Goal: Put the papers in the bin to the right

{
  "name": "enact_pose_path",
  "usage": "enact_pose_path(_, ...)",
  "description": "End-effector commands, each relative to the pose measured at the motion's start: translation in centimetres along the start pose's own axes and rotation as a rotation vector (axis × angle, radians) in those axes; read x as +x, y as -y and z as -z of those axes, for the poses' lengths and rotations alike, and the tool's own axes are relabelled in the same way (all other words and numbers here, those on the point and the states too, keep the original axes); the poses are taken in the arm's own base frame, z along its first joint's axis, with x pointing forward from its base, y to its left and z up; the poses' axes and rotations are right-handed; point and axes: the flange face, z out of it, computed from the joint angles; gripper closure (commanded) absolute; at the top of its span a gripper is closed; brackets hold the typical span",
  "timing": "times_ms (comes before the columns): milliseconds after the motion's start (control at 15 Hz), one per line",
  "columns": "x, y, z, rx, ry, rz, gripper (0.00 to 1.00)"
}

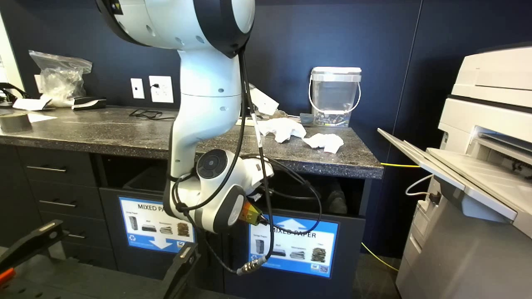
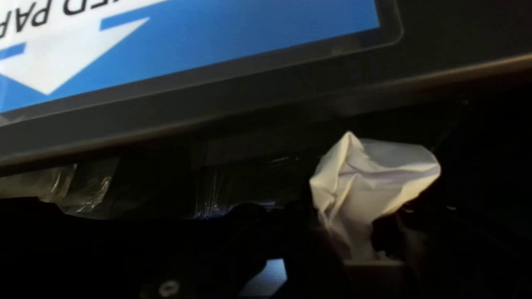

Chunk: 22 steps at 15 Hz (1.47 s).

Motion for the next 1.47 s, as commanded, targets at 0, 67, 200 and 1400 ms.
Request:
enact_pose_path(0,-0.3,0.5,-1.5,-0.002,-0.049,-0.001,0.87)
enact_pose_path(67,-0.4,0.5,-1.7,0.0,-0.051,-0.001,0.87)
enact_pose_path(200,-0.5,0.6,-2.0,0.001,-0.056,0.001,0.87)
enact_pose_path(1400,0.4,0.5,-1.9,0.012,-0.016,0.09,0.0)
